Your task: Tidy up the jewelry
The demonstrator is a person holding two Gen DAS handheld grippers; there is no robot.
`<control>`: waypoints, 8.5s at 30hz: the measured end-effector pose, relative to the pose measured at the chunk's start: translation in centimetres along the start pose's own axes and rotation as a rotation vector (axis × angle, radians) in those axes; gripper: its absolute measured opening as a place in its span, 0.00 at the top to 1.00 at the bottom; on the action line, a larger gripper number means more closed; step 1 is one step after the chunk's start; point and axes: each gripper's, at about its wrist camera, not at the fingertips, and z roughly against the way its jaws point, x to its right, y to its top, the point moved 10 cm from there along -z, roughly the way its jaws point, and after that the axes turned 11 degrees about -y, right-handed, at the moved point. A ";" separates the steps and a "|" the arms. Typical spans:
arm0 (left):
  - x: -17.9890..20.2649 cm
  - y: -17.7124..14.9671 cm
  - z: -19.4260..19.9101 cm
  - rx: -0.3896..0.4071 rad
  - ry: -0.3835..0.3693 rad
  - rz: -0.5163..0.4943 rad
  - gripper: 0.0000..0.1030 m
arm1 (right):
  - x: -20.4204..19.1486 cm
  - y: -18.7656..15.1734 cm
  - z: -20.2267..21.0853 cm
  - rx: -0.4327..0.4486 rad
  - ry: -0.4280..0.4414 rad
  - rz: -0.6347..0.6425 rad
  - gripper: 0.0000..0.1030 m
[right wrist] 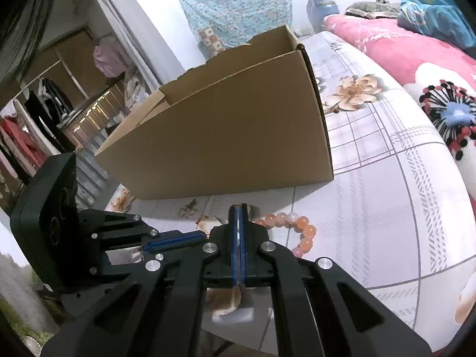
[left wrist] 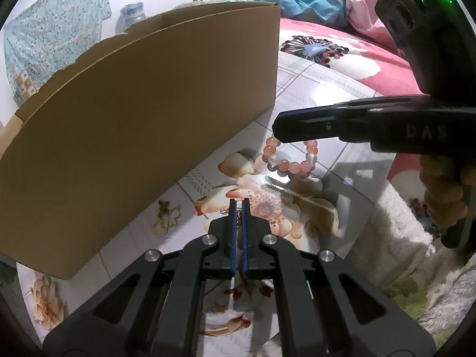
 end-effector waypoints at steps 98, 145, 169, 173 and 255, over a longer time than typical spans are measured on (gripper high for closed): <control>-6.4 -0.2 11.6 0.279 0.058 0.211 0.99 | -12.4 1.1 0.1 0.035 -0.011 0.466 0.91; -18.4 10.1 3.9 0.034 -0.093 0.495 0.89 | -7.5 17.8 -11.1 -0.289 0.079 0.233 0.87; -5.1 -0.5 12.3 0.264 -0.145 0.255 0.24 | -6.2 2.6 3.7 -0.040 0.305 0.049 0.56; -5.8 -1.7 8.1 0.178 -0.025 0.230 0.24 | -5.7 1.2 -0.2 -0.109 0.237 -0.033 0.66; -6.3 -3.0 2.4 0.026 -0.067 0.270 0.88 | -5.4 1.3 -4.3 -0.088 0.205 -0.054 0.72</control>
